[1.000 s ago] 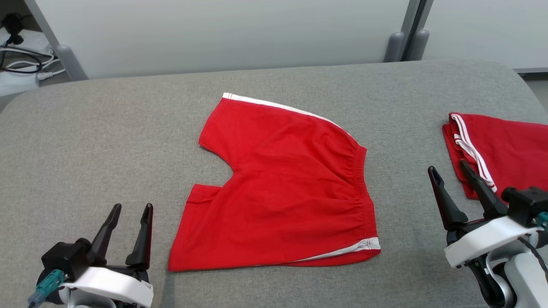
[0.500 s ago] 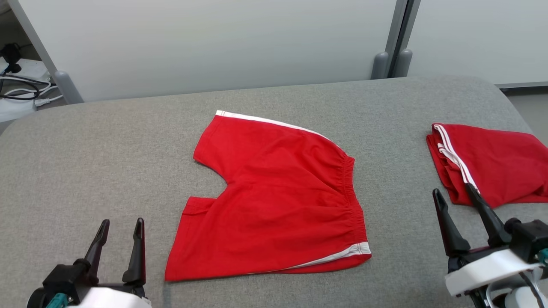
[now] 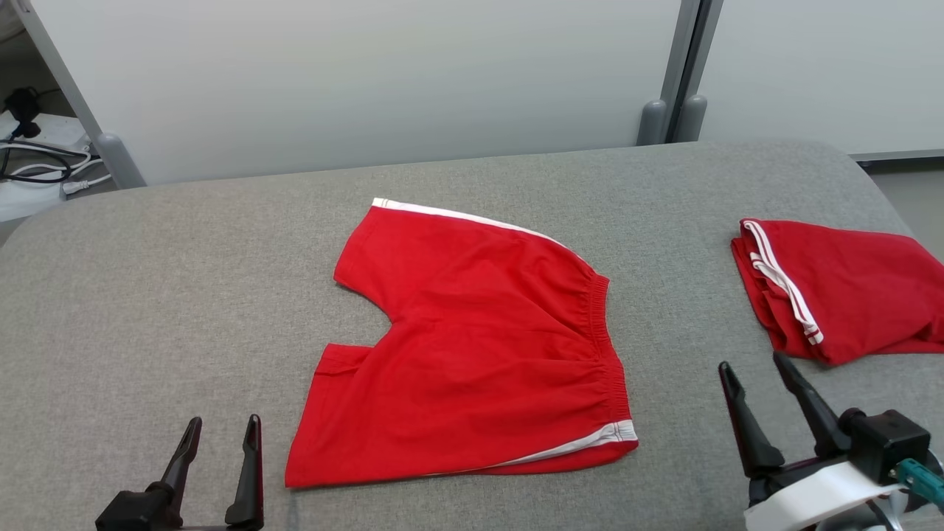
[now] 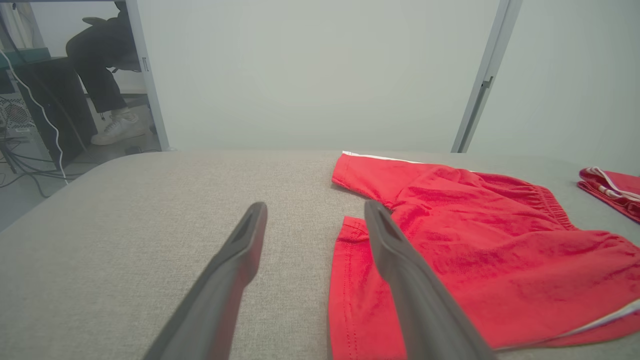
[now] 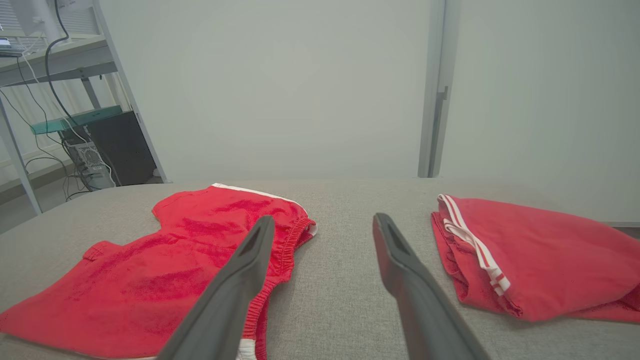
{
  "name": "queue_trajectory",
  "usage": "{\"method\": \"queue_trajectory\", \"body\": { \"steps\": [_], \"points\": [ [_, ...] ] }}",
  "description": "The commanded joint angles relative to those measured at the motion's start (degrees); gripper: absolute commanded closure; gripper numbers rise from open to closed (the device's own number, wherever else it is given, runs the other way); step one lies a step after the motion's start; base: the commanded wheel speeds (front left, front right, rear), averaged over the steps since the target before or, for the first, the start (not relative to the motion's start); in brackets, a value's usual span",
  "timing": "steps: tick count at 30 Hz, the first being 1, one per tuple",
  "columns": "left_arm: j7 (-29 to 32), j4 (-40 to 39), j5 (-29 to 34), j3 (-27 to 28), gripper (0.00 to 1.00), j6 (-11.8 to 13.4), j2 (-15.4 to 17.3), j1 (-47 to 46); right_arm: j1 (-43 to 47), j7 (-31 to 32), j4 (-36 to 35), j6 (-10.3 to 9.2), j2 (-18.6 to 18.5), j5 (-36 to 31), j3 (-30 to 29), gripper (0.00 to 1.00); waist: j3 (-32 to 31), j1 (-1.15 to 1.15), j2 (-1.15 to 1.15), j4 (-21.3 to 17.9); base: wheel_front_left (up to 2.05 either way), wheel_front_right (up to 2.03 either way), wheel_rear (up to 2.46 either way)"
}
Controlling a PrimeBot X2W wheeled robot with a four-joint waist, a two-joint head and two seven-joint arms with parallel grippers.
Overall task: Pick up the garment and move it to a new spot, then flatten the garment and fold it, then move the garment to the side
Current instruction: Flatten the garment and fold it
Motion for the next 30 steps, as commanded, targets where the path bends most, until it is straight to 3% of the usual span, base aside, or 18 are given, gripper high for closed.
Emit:
{"method": "queue_trajectory", "body": {
  "steps": [1, 11, 18, 22, 30],
  "points": [
    [-0.3, -1.1, 0.5, 1.8, 0.0, -0.4, 0.5, -1.8, -0.8, -0.8, -0.9, -0.01, -0.8, 0.0, 1.7, 0.0, 0.2, 0.0, 0.0, 0.0, 0.0, 0.0, 0.0],
    [-0.3, -0.4, 1.1, 2.1, 0.0, -0.8, 0.2, -2.3, -1.5, -0.8, -0.1, -0.01, -1.0, 0.2, 2.4, 0.0, 0.4, 0.0, 0.0, 0.0, 0.0, 0.0, 0.0],
    [-0.3, 2.8, -0.4, 0.1, 0.0, -1.2, 0.1, -2.6, -2.3, -0.8, 2.8, -0.01, -2.0, 2.3, 7.0, 0.0, 1.2, 0.0, 0.0, 0.5, 0.0, 0.0, 0.0],
    [-0.3, 7.4, -4.0, -4.0, 0.0, -1.4, 0.4, -3.7, -4.5, -0.6, 5.8, -0.01, -3.7, 5.1, 13.2, 0.0, 2.9, 0.0, 0.0, 1.0, 0.0, 0.0, 0.0],
    [-0.3, 14.4, -14.5, -14.9, 0.0, -1.4, 5.3, -8.3, -10.5, -0.6, 11.1, -0.01, -6.3, 10.6, 21.5, 0.0, 7.0, 0.0, 0.0, 2.1, 0.0, 0.0, 0.0]
  ]
}}
